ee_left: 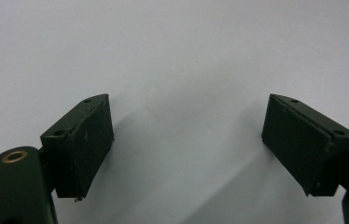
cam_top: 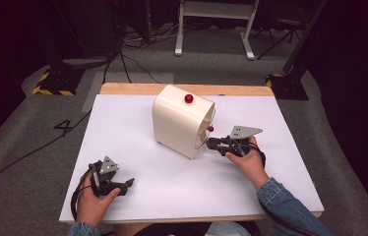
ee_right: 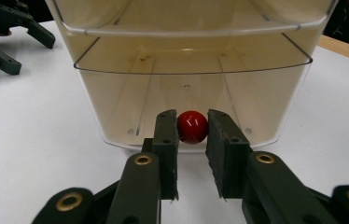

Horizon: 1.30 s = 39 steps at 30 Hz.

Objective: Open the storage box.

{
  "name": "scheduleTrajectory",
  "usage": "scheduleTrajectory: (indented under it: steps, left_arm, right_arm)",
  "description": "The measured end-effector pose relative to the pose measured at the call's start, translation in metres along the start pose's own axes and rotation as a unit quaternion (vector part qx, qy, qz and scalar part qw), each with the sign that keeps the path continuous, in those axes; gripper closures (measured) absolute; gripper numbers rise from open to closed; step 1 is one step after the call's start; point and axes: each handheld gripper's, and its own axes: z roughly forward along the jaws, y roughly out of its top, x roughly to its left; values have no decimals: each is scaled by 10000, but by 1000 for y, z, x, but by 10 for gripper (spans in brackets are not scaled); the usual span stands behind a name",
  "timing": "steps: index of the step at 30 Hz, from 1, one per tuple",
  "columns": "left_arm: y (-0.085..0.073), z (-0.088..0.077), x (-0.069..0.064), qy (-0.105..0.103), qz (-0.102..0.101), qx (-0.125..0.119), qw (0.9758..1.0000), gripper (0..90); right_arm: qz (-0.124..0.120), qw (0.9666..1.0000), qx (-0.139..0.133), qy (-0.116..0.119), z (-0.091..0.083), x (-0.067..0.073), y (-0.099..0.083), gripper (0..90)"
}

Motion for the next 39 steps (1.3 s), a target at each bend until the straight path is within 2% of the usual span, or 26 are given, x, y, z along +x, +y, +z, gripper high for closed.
scheduleTrajectory:
  steps: [12, 24, 39]
  left_arm:
    - [0, 0, 0, -3, -2, 8, 10000, 166]
    - [0, 0, 0, -5, -5, 19, 10000, 166]
    - [1, 0, 0, -5, -2, 20, 10000, 165]
  right_arm:
    - [96, 9999, 5, -70, -37, 3, -10, 746]
    - [166, 9997, 50, -145, -64, 6, -22, 746]
    - [340, 9987, 358, -101, -63, 3, -42, 739]
